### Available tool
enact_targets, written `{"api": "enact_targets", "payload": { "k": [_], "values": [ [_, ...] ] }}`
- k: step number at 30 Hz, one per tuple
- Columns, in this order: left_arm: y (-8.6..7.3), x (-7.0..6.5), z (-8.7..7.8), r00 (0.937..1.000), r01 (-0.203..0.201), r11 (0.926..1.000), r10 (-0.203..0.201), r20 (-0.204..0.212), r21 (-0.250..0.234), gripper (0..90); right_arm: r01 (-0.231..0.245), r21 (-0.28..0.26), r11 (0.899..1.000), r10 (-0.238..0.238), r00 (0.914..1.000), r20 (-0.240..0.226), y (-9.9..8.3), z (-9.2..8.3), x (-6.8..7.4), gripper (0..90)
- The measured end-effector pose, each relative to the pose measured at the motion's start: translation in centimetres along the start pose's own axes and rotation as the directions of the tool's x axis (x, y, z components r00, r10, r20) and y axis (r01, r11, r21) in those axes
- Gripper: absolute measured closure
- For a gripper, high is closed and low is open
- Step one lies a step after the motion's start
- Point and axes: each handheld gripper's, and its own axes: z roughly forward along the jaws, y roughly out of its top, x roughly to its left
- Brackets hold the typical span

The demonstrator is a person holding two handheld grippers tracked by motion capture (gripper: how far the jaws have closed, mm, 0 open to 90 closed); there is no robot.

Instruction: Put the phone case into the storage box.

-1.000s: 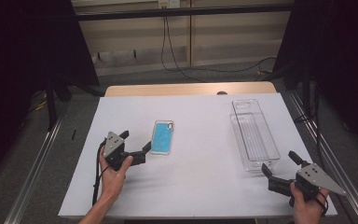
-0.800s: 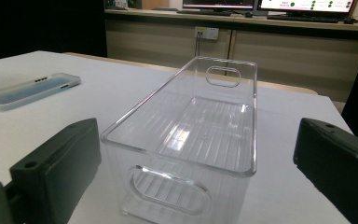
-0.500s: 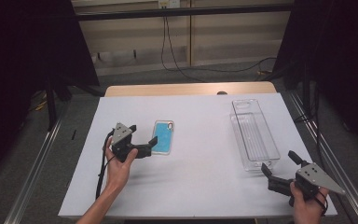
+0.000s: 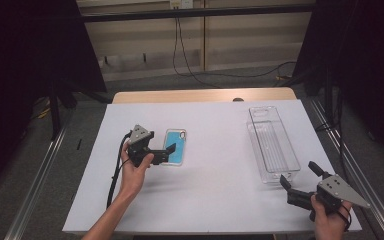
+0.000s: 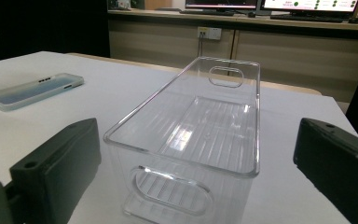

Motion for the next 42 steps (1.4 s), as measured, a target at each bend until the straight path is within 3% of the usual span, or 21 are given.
{"api": "enact_targets", "payload": {
  "k": [4, 7, 9, 10, 12, 14, 16, 17, 18, 20, 25, 27, 29, 30, 31, 37, 38, 39, 40, 41, 42],
  "values": [
    [0.1, 0.2, 0.4, 0.999, -0.021, 0.9989, 0.023, -0.04, 0.043, 3.6, 0.0, -0.001, 1.0, 0.0, 1.0, 0.0, 0.0, 0.0, 0.0, 0.2],
    [0.7, 0.6, 0.8, 0.9996, 0.03, 0.9974, -0.029, -0.005, 0.065, 3.8, -0.003, -0.002, 1.0, 0.003, 1.0, 0.002, 0.0, 0.0, -0.1, 0.2],
    [1.1, 0.6, 1.1, 0.9998, 0.006, 0.9939, -0.004, -0.021, 0.11, 3.7, 0.0, -0.002, 1.0, 0.0, 1.0, 0.002, 0.0, 0.0, -0.2, 0.2],
    [1.4, 0.6, 1.3, 0.9988, -0.026, 0.9907, 0.031, -0.037, 0.133, 3.7, 0.001, -0.003, 1.0, -0.001, 1.0, 0.002, 0.0, 0.0, -0.2, 0.2],
    [1.6, 0.6, 1.6, 0.9975, -0.06, 0.9899, 0.064, -0.028, 0.128, 3.1, 0.0, -0.004, 1.0, 0.0, 1.0, 0.001, 0.1, -0.1, -0.2, 0.2],
    [1.7, 1.0, 2.0, 0.9995, -0.02, 0.9876, 0.024, -0.022, 0.156, 2.9, 0.0, -0.005, 1.0, 0.0, 1.0, 0.001, 0.1, -0.1, -0.2, 0.2],
    [1.8, 1.0, 2.2, 0.999, -0.027, 0.9854, 0.032, -0.032, 0.168, 2.8, -0.002, -0.003, 1.0, 0.002, 1.0, 0.001, 0.0, -0.1, -0.2, 0.2],
    [1.9, 1.1, 2.6, 0.998, -0.033, 0.9781, 0.044, -0.046, 0.205, 2.7, -0.002, -0.003, 1.0, 0.002, 1.0, 0.001, 0.0, -0.1, -0.2, 0.2],
    [1.9, 1.1, 2.6, 0.998, -0.033, 0.9781, 0.044, -0.046, 0.205, 2.5, -0.002, -0.002, 1.0, 0.002, 1.0, 0.0, 0.0, -0.1, -0.2, 0.2],
    [2.0, 1.1, 3.2, 0.9983, -0.021, 0.9685, 0.034, -0.048, 0.248, 2.5, -0.002, -0.002, 1.0, 0.002, 1.0, 0.0, 0.0, 0.0, -0.2, 0.2],
    [2.0, 1.5, 3.8, 0.9983, 0.006, 0.955, 0.012, -0.058, 0.296, 2.8, 0.002, -0.001, 1.0, -0.002, 1.0, -0.002, 0.0, -0.1, -0.2, 0.2],
    [2.1, 1.6, 4.3, 0.9978, 0.014, 0.9384, 0.009, -0.066, 0.345, 3.6, 0.001, 0.0, 1.0, -0.001, 1.0, -0.001, 0.0, 0.0, -0.2, 0.2],
    [2.1, 1.5, 4.7, 0.9963, 0.024, 0.9347, 0.007, -0.085, 0.355, 3.8, 0.002, 0.0, 1.0, -0.002, 1.0, -0.002, 0.0, 0.0, -0.2, 0.2],
    [2.1, 1.5, 4.9, 0.9963, 0.014, 0.9281, 0.018, -0.084, 0.372, 3.8, 0.002, 0.0, 1.0, -0.002, 1.0, -0.002, 0.0, -0.1, -0.2, 0.2],
    [2.1, 1.4, 5.2, 0.9969, 0.031, 0.9272, -0.002, -0.079, 0.373, 4.0, 0.0, -0.002, 1.0, 0.0, 1.0, 0.0, 0.1, -0.1, -0.2, 0.2],
    [2.1, 1.4, 5.9, 0.9984, 0.039, 0.9122, -0.019, -0.053, 0.408, 3.9, 0.0, -0.002, 1.0, 0.0, 1.0, -0.002, 0.0, -0.1, -0.2, 0.2],
    [2.0, 1.3, 6.1, 0.9977, 0.059, 0.9187, -0.041, -0.054, 0.391, 3.2, 0.001, -0.003, 1.0, -0.001, 1.0, -0.002, 0.0, -0.1, -0.2, 0.2],
    [2.1, 1.4, 6.2, 0.9986, 0.039, 0.9074, -0.021, -0.048, 0.418, 4.0, 0.001, -0.004, 1.0, -0.001, 1.0, -0.002, 0.0, -0.1, -0.2, 0.2],
    [2.1, 1.4, 6.2, 0.9986, 0.039, 0.9074, -0.021, -0.048, 0.418, 4.2, 0.001, -0.004, 1.0, -0.001, 1.0, -0.002, 0.0, -0.1, -0.2, 0.2],
    [2.1, 1.2, 6.4, 0.9989, 0.035, 0.896, -0.017, -0.044, 0.443, 4.2, 0.002, -0.005, 1.0, -0.002, 1.0, -0.002, 0.1, -0.1, -0.2, 0.2],
    [2.1, 1.1, 6.5, 0.9982, 0.041, 0.8929, -0.017, -0.058, 0.448, 4.5, 0.001, -0.005, 1.0, -0.001, 1.0, -0.002, 0.1, -0.1, -0.2, 0.2]
  ]
}}
